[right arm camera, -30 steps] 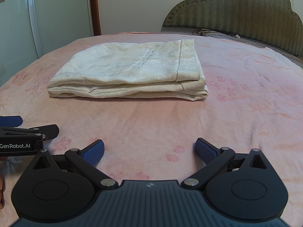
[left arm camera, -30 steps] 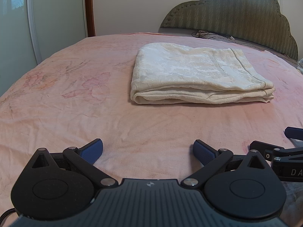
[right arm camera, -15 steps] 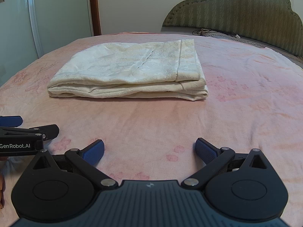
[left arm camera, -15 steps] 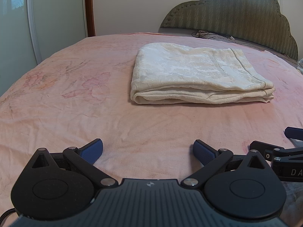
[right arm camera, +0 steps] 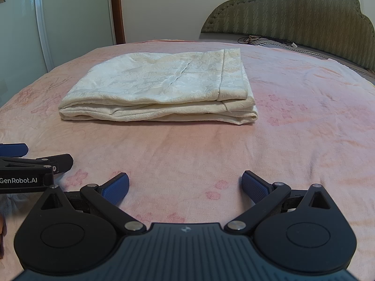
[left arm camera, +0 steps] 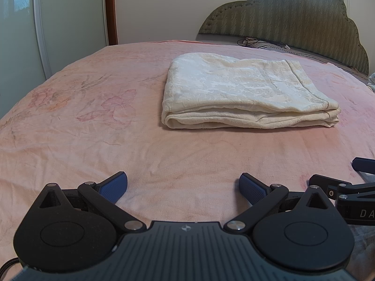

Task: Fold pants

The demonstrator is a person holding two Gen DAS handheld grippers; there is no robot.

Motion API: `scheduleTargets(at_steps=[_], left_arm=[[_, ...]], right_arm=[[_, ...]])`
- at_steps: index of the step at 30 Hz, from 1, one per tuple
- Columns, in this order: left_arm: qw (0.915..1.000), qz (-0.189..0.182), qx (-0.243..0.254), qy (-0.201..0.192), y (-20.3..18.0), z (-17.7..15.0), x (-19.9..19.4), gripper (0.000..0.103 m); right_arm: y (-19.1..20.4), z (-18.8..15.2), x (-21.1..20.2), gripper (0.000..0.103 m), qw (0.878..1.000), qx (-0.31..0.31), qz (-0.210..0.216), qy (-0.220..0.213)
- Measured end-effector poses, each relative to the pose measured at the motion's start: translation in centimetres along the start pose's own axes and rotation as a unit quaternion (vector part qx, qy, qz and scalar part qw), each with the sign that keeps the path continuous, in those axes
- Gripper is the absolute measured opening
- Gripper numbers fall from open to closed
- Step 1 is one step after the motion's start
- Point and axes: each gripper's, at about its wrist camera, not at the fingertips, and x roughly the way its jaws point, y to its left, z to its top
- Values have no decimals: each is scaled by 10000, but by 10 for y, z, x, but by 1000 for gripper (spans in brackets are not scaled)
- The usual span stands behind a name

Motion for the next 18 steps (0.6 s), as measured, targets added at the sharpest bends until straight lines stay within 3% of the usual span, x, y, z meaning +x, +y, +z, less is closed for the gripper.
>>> scheduleTargets(at_steps=[18], left_arm=[[10000,-16,-15,-4,0,0,0,103]], right_arm=[[0,0,0,103,10000,-8,-6,2]])
